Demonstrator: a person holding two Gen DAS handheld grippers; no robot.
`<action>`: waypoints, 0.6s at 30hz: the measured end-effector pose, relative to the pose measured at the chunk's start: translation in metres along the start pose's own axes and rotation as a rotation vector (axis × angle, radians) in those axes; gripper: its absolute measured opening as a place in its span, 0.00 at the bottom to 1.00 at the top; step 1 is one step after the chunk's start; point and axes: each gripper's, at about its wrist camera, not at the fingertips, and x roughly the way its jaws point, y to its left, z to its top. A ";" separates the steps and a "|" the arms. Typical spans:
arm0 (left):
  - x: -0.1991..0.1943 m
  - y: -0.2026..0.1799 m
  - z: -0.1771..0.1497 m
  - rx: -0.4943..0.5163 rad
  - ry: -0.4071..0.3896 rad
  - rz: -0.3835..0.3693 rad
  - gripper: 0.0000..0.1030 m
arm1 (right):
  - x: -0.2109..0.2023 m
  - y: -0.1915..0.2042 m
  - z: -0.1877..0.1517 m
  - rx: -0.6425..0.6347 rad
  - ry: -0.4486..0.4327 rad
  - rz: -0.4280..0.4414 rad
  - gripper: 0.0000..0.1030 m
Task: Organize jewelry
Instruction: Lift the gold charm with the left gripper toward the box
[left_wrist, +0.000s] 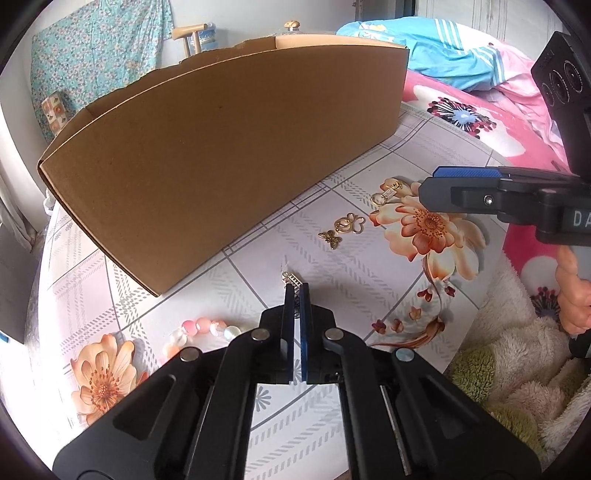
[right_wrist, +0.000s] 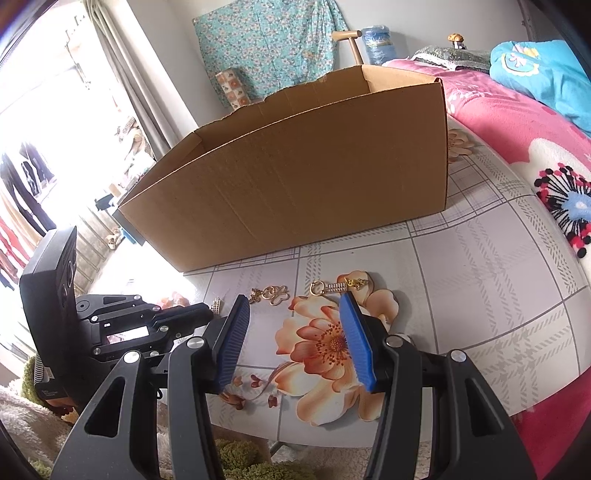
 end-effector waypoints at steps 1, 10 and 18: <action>-0.002 0.000 0.000 -0.004 -0.008 -0.006 0.00 | 0.000 0.000 0.000 0.000 -0.001 -0.001 0.49; -0.039 0.010 0.016 -0.086 -0.154 -0.087 0.00 | -0.006 -0.004 -0.001 0.013 -0.011 -0.020 0.49; -0.035 0.004 0.021 -0.122 -0.171 -0.144 0.00 | -0.009 -0.004 -0.005 0.006 -0.001 -0.043 0.49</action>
